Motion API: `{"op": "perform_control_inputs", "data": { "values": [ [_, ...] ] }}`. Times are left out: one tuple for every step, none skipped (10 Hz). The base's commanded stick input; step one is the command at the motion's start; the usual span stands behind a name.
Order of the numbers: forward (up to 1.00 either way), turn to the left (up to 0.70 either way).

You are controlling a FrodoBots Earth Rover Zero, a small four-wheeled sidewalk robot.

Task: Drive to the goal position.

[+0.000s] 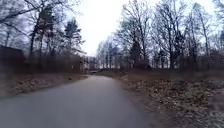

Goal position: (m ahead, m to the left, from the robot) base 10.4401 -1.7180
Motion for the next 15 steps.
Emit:
{"op": "perform_control_inputs", "data": {
  "values": [
    [1.00,0.00],
    [1.00,0.00],
    [1.00,0.00],
    [1.00,0.00],
    [1.00,0.00],
    [1.00,0.00],
    [1.00,0.00],
    [1.00,0.00],
    [1.00,0.00],
    [1.00,0.00],
    [1.00,0.00],
    [1.00,0.00],
    [1.00,0.00],
    [1.00,0.00],
    [1.00,0.00]
  ]
}}
